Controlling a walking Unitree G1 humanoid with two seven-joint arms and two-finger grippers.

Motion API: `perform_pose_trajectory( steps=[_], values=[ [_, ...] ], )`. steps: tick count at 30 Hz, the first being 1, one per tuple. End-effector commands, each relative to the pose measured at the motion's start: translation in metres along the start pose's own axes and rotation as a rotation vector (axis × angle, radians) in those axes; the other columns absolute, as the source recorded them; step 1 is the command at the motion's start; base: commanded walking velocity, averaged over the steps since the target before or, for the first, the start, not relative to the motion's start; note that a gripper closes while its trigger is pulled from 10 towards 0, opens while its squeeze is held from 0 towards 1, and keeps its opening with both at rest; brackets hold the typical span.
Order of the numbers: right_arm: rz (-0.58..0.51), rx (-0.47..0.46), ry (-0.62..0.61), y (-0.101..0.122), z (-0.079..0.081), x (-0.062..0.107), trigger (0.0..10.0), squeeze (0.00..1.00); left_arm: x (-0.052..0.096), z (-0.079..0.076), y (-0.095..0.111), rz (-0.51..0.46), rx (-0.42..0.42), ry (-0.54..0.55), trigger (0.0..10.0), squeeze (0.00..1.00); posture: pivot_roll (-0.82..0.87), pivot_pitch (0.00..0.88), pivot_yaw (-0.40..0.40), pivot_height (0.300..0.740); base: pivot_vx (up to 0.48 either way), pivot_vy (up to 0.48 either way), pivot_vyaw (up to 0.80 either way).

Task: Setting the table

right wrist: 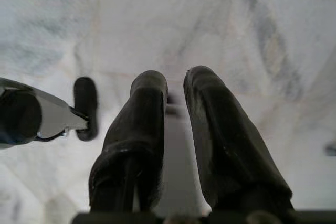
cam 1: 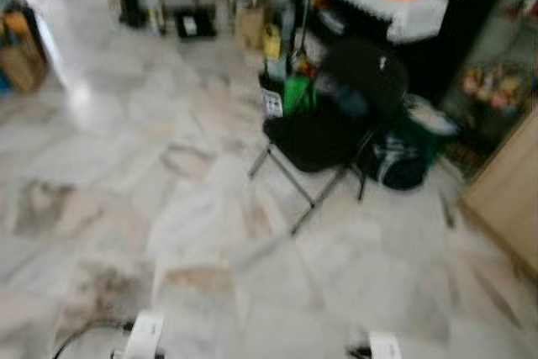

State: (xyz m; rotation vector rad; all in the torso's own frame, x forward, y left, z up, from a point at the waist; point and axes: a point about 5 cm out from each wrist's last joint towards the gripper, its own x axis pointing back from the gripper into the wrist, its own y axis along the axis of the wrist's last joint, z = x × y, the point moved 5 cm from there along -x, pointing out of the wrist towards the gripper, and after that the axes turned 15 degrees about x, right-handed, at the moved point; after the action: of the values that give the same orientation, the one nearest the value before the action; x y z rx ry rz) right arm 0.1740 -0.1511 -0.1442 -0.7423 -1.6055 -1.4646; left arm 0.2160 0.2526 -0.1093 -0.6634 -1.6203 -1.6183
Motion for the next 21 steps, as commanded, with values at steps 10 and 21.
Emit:
perform_pose_trajectory(
  steps=[10, 21],
  values=[
    [0.01, 0.006, -0.015, -0.0034, -0.007, 0.0013, 10.0, 0.0, -0.0013, -0.0102, 0.0045, -0.019, 0.025, -0.027, 10.0, 0.0, 0.2, 0.015, -0.072, 0.74, 0.0, 0.0, -0.68],
    [0.012, 0.011, -0.02, -0.0043, -0.0094, 0.0017, 10.0, 0.0, -0.0017, -0.0141, 0.0032, -0.011, 0.012, -0.035, 10.0, 0.0, 0.19, 0.025, -0.076, 0.74, 0.0, 0.0, -0.68]
  ],
)
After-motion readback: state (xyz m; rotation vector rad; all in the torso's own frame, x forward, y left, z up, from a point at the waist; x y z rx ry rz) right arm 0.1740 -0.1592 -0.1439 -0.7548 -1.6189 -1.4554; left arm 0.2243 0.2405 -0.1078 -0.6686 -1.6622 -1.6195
